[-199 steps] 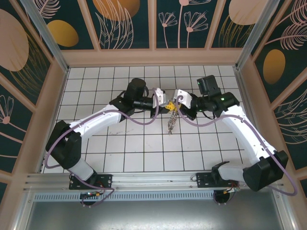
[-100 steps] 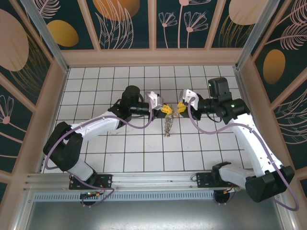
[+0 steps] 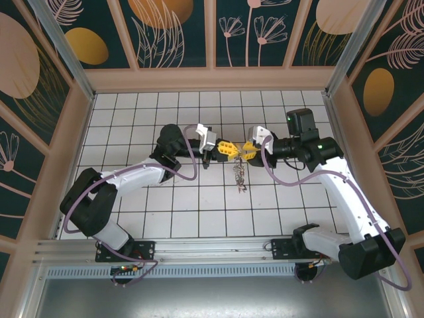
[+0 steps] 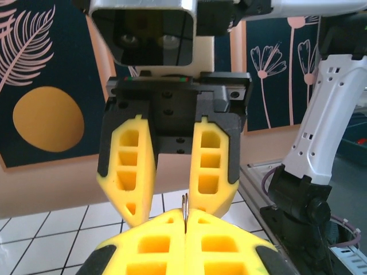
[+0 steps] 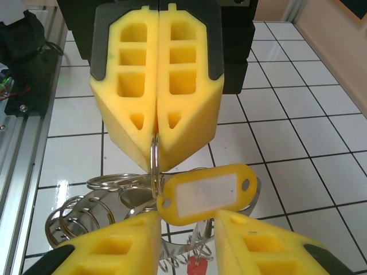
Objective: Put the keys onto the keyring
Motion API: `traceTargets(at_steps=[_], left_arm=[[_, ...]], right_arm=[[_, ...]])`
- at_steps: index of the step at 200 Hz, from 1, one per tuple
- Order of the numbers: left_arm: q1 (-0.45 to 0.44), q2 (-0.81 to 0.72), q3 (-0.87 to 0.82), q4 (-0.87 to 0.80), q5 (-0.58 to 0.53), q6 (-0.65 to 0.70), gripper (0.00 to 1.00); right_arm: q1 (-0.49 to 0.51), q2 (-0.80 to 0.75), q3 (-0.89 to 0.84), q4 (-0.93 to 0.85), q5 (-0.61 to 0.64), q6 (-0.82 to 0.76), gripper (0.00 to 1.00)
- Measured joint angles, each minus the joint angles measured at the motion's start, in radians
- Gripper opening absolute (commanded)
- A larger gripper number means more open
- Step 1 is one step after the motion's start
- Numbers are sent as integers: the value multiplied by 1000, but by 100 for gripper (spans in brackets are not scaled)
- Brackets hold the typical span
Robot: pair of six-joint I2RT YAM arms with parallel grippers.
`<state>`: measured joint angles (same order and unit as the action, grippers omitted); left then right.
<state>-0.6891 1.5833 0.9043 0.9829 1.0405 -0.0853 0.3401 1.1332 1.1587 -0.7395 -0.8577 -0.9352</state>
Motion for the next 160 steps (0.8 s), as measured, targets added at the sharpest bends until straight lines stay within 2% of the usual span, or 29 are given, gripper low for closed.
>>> traceTargets(at_steps=[104,160], left_arm=[[0,28,-3,57,26,-25,0],[0,34,-3,56,30,-25,0]], right_arm=[[11,17,16,-7,-31,-46,27],[16,0,17,-10,-28,-55,21]])
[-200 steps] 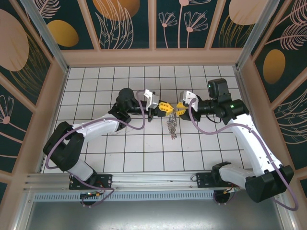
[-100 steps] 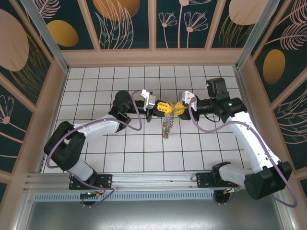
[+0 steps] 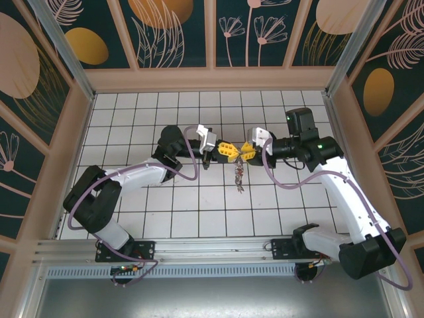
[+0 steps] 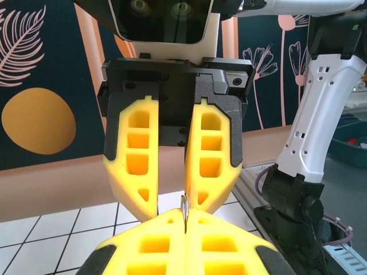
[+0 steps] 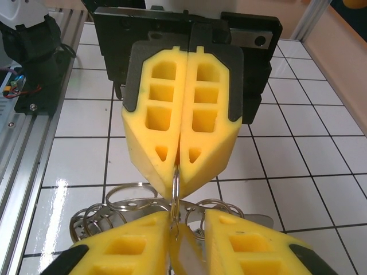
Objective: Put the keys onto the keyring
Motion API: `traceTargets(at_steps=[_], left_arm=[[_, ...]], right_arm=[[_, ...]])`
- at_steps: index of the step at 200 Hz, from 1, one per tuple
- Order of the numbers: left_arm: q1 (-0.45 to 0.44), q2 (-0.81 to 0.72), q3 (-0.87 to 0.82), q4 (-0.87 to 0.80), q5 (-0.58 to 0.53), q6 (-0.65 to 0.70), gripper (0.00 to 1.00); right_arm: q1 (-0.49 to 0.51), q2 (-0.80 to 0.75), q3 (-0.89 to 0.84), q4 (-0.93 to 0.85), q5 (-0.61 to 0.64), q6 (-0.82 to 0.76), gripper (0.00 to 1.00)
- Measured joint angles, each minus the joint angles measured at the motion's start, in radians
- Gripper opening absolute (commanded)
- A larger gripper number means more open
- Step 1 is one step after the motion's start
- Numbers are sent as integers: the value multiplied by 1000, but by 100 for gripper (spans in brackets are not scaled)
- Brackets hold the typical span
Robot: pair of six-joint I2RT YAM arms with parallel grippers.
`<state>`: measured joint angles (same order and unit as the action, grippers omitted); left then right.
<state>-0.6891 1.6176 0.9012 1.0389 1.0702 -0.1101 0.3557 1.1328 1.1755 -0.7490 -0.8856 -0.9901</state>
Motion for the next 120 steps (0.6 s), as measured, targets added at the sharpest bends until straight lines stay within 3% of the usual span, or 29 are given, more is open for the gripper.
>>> traceTargets(at_steps=[35,46,68,99,120], left_arm=[[1,7,3,0,0,0,0],[1,10,6,0,-1,0,0],[3,11,14,-31,3,14,5],[3,-7,63,-282,-33,179,12],[-3,-34,116,-531,-99,343,4]], right_arm=[[8,0,0,2,-6,0,13],[11,1,0,2,-6,0,0],[12,5,1,0,-1,-6,0],[12,21,4,-19,68,-3,0],[13,32,10,-27,119,-1,0]])
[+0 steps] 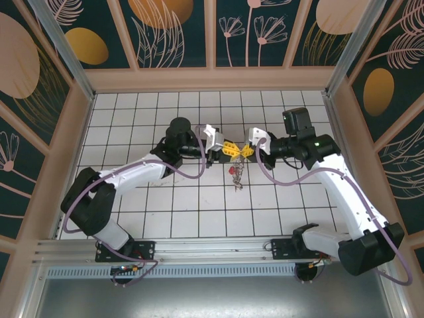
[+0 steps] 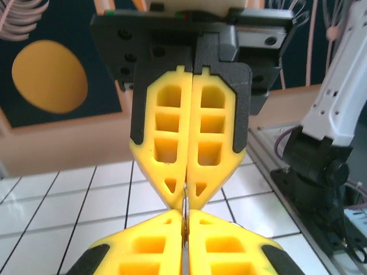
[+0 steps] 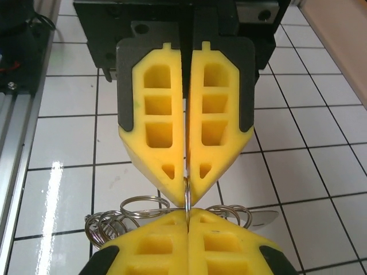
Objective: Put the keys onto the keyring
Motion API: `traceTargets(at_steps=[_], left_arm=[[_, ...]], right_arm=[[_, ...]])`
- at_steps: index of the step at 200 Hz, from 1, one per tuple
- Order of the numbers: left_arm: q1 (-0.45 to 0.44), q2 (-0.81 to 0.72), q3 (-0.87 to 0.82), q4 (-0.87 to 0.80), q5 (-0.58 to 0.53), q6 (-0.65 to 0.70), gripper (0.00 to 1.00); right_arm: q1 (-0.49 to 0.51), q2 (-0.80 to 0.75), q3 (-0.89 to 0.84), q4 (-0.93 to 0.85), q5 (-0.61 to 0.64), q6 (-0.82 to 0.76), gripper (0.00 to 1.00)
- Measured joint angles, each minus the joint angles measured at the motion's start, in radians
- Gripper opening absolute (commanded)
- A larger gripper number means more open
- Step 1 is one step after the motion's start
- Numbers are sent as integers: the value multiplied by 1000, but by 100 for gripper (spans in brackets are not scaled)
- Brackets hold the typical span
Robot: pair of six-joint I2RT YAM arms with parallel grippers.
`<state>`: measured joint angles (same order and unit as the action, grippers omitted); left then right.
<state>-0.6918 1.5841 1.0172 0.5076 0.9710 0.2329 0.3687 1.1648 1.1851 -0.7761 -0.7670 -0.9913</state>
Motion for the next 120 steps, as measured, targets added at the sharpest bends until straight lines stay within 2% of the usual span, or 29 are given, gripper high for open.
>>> traceTargets(at_steps=[6,25,53,120], left_arm=[[-1,-2,18,-61,-16,41,0],[-3,-5,69,-229,-66,154,0],[-3,-8,89,-333,-97,220,0],[0,29,92,-286,-86,192,0]], right_arm=[[2,3,2,0,14,2,0],[13,23,11,0,49,5,0],[24,42,15,2,63,13,0],[24,5,14,86,20,40,0]])
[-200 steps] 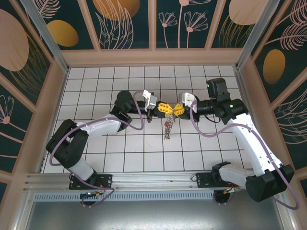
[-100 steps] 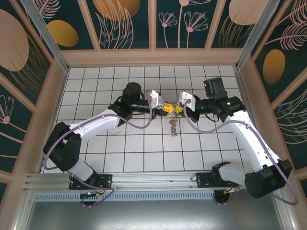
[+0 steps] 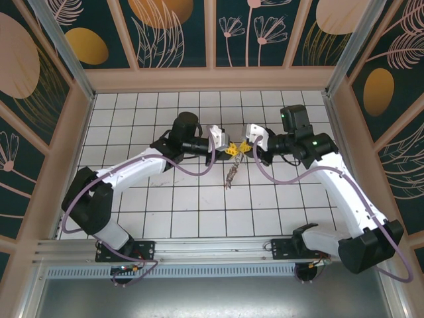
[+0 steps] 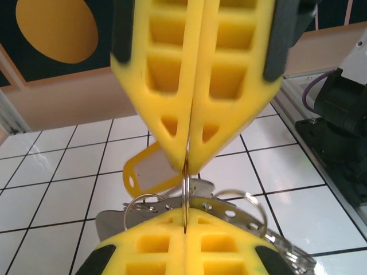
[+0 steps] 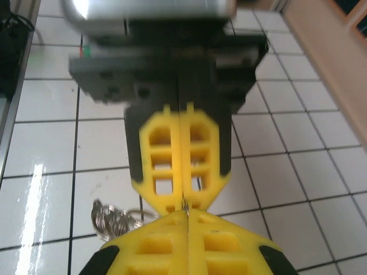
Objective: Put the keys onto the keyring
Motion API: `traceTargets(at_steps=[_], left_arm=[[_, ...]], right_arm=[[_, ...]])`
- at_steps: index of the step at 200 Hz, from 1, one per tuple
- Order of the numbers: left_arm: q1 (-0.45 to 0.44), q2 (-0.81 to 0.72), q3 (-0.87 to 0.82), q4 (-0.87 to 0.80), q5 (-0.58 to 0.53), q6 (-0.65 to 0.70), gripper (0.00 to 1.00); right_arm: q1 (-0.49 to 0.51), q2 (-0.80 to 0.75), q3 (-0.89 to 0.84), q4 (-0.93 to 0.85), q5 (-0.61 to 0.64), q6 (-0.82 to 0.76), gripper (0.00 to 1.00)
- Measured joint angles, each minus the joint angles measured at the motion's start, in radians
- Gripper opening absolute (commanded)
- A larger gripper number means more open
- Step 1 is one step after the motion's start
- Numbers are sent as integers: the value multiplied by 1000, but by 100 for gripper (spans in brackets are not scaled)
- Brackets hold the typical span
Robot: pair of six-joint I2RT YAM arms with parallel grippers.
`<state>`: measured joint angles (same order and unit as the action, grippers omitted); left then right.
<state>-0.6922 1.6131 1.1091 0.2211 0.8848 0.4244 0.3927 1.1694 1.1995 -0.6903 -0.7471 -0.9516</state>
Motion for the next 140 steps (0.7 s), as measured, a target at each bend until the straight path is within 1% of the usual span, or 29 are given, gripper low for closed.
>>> traceTargets(at_steps=[21,43,71,104,123,131,140], left_arm=[[0,28,-6,31,6,-37,0],[0,30,-32,104,12,-81,0],[3,27,-58,196,19,-126,0],[29,11,-84,240,8,-159,0],[56,9,-86,243,-24,-169,0],[68,6,-92,243,-39,-169,0],[80,2,-99,243,-61,-168,0]], right_arm=[[1,-13,0,38,-44,8,0],[2,-17,0,48,-62,8,0],[-7,-27,-4,43,-63,8,0],[-50,-66,-64,61,-39,27,0],[-89,-87,-122,98,27,96,20],[-109,-93,-143,119,72,153,21],[-133,-95,-161,149,124,222,18]])
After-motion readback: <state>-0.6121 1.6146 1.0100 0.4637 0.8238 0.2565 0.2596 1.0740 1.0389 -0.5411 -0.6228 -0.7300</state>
